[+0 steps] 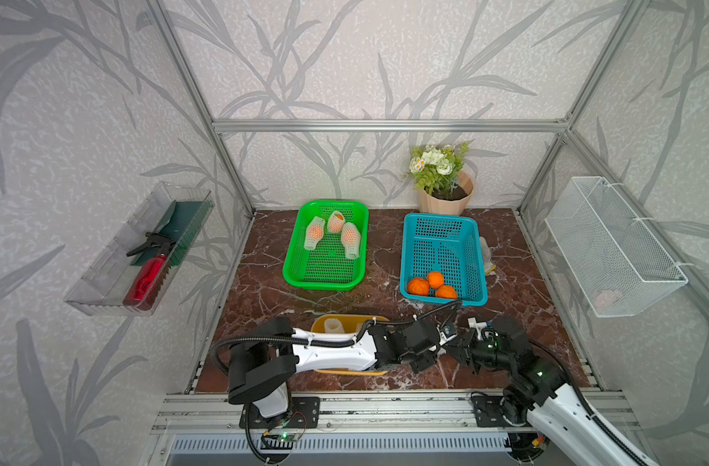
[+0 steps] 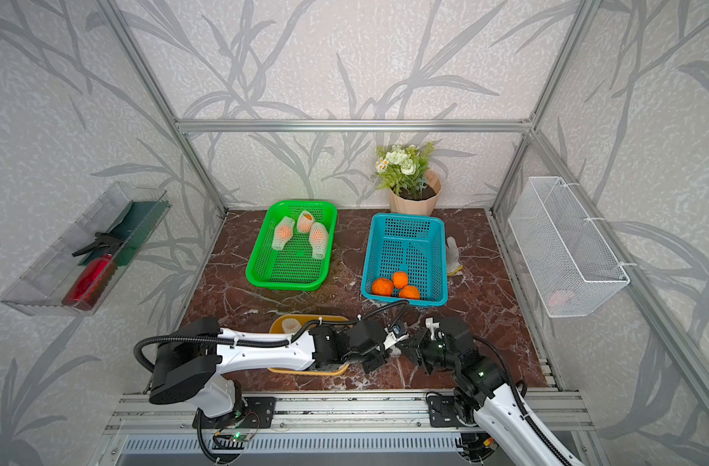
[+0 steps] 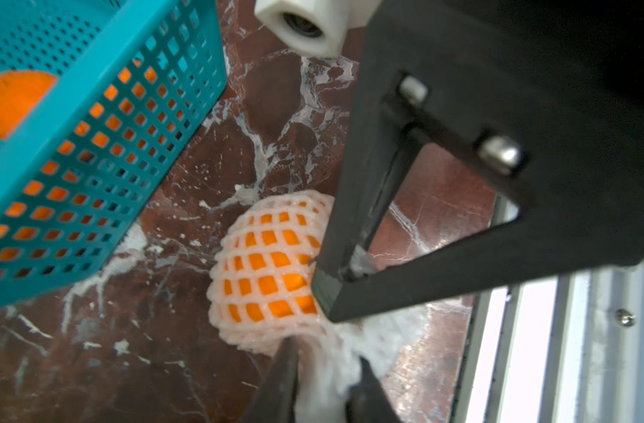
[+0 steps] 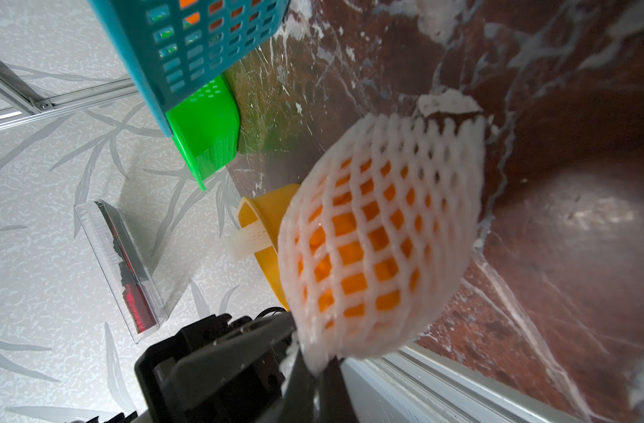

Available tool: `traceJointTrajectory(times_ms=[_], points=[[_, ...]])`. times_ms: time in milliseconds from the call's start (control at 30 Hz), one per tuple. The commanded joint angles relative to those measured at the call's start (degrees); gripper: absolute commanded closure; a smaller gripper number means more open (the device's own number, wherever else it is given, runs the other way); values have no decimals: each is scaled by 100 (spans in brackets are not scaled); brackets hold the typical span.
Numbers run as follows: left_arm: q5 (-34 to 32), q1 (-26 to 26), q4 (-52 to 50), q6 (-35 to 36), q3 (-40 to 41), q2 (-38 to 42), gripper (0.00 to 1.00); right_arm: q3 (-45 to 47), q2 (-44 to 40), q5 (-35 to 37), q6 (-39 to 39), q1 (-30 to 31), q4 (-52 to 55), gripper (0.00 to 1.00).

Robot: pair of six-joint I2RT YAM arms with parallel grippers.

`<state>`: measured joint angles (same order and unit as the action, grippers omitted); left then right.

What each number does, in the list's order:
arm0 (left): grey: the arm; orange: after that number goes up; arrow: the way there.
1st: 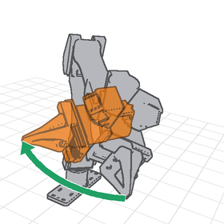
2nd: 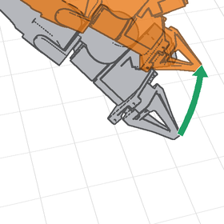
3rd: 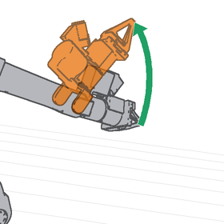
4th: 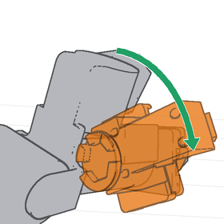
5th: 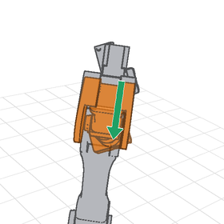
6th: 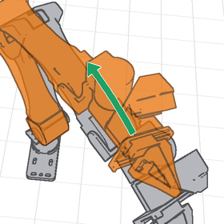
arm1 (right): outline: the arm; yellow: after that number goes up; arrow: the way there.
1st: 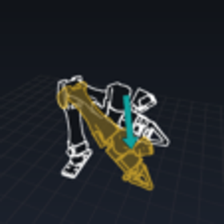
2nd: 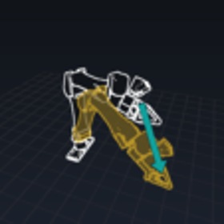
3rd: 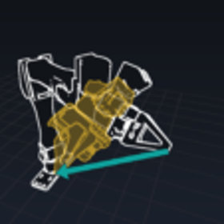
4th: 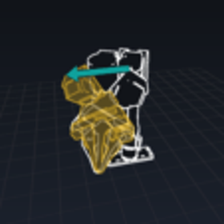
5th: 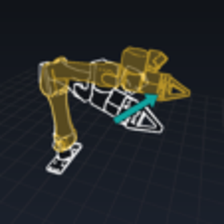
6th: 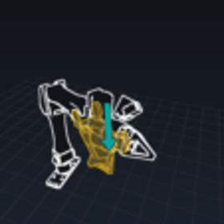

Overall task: Remove foam nets from oranges
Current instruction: Remove the foam net from the orange.

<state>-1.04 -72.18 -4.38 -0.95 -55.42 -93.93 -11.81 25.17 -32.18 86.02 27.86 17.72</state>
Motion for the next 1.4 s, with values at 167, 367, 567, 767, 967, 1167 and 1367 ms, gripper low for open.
traceJointTrajectory(times_ms=[167, 367, 567, 767, 967, 1167, 1367], points=[[588, 151, -509, -153, -451, -45, 100, -93, 158, -114, -345, 23, -66, 71], [953, 475, -1097, -470, -657, 7, 100, -788, 609, 113, -1761, 0, 850, 45], [1663, 906, -1616, -809, -972, -104, 100, -1558, 1157, 469, -3519, 0, 1717, 36], [2282, 1218, -2461, -719, -1570, -577, 100, -1706, 1102, 780, -4534, 0, 1675, 34], [2583, 1373, -3117, -495, -2051, -877, 100, -1548, 695, 1069, -5669, 36, 1388, 26], [2535, 1427, -3947, -113, -2611, -1162, 100, -1474, 1013, 1115, -6296, 53, 1302, 22], [2488, 1577, -4245, 39, -2847, -1199, 100, -1425, 1343, 1270, -6740, 228, 879, 21]])
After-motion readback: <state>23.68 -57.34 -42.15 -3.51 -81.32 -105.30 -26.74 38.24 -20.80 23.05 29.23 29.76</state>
